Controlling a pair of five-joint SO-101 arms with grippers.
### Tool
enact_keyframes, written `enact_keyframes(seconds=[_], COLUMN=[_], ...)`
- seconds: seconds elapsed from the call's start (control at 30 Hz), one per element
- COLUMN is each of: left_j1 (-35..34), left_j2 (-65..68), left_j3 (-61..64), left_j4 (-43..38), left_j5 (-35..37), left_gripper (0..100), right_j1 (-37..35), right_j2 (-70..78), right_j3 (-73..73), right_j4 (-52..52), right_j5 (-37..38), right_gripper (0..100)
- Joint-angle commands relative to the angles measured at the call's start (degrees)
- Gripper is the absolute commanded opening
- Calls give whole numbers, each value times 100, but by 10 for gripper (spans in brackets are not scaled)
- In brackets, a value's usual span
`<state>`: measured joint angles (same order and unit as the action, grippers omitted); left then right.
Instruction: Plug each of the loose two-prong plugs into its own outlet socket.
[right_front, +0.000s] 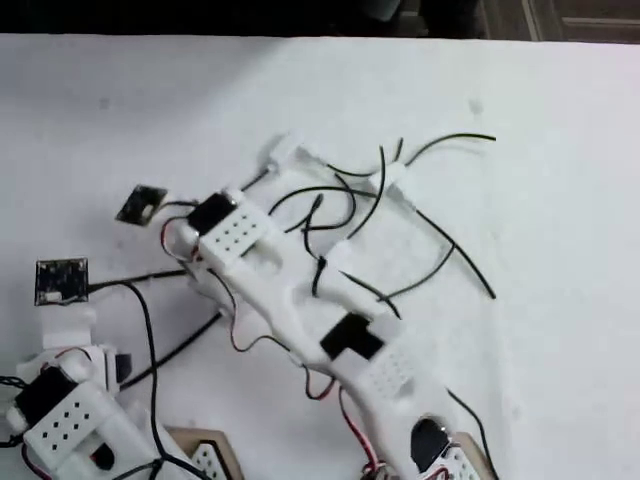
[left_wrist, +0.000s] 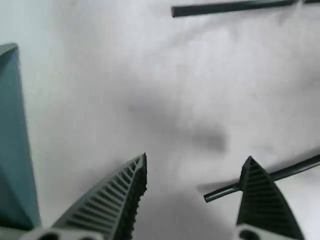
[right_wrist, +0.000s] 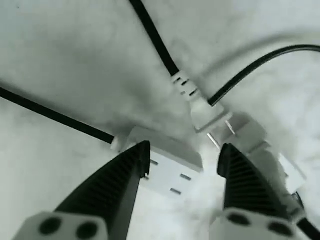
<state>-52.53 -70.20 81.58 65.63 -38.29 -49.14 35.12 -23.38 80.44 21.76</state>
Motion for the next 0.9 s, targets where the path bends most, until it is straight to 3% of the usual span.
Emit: enact_keyframes(seconds=[0.0,0.13,0.23,0.47,0.67,0.87], left_j1=[-4,-4,4,4,207,207], left_j2=[-84,-84,-84,-84,-84,-84], left_j3=[9,18,70,88,97,97], left_j4=[-176,-176,-193,-193,-193,-193], left_j5=[53,53,35,26,26,18], left_gripper=[294,294,294,294,294,294], right_j1=[22,40,40,268,681,1121], right_j2=[391,998,1095,787,426,-338], right_j3=[-651,-993,-1319,-2514,-3622,-3015], right_j4=[-57,-48,-48,875,1815,1815], right_j5=[9,26,9,-18,-571,-686], right_gripper=[251,208,13,17,18,18])
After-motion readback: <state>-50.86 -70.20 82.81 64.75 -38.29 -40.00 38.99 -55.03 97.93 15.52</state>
